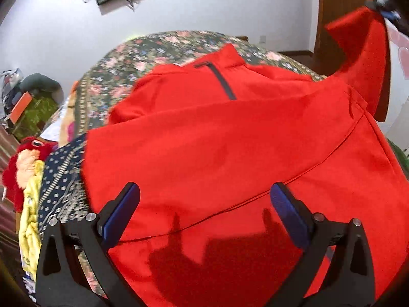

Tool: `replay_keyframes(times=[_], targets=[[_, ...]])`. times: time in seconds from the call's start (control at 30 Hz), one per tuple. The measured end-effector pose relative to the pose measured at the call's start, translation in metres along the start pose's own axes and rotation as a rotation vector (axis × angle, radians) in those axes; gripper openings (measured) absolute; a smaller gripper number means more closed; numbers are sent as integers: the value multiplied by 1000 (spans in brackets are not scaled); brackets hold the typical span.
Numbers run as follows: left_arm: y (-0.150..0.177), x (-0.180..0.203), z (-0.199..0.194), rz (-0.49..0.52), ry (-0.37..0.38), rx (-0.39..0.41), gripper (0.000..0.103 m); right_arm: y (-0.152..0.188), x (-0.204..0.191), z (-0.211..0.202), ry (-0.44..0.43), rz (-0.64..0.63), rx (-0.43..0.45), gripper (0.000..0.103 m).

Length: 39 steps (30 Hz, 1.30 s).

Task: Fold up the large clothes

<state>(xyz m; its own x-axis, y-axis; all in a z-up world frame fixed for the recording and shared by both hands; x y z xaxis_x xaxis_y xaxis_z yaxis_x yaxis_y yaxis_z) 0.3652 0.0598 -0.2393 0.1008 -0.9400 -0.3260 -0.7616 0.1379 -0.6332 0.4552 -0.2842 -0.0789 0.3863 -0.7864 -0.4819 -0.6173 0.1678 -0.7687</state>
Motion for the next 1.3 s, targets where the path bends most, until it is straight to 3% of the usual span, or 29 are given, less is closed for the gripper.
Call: replay_keyframes(times=[0.13, 0.3, 0.4, 0.53, 0.63, 0.77, 1.0, 1.07, 1.2, 1.3], targets=[[12, -26, -10, -14, -23, 23, 103, 22, -70, 59, -88, -60, -128, 9], [37, -49, -13, -26, -35, 15, 103, 111, -114, 152, -110, -94, -423, 10], [50, -59, -8, -28, -48, -8, 103, 166, -112, 181, -84, -82, -569, 10], [64, -70, -2, -30, -59, -31, 103, 220, -95, 199, 19, -26, -703, 10], [71, -73, 2, -32, -64, -49, 103, 225, -85, 198, 18, 3, -715, 10], [75, -74, 1, -34, -74, -65, 103, 222, -80, 189, -42, 88, -813, 10], [61, -62, -22, -25, -70, -36, 103, 213, -69, 154, -191, 251, -819, 10], [55, -57, -30, -17, -74, -21, 103, 206, -65, 143, -168, 240, -763, 10], [41, -43, -45, 2, -77, 10, 103, 186, -71, 115, -33, 57, -612, 10], [28, -29, -55, 29, -69, 29, 103, 167, -73, 87, -23, -24, -519, 10]])
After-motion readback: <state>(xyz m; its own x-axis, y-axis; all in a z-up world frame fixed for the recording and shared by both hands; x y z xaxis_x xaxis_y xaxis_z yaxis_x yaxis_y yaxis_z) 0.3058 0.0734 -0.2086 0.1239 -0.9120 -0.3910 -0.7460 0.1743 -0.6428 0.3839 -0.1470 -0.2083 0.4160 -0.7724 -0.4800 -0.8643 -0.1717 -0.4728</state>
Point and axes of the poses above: each gripper's, at about its wrist camera, not at the fingertips, and z roughly the way its jaws point, x to its right, y to its underside, the point moved 2 cm from there along z, roughly the way its jaws point, and after that the axes turned 15 degrees about -y, right-handed, at the moved point
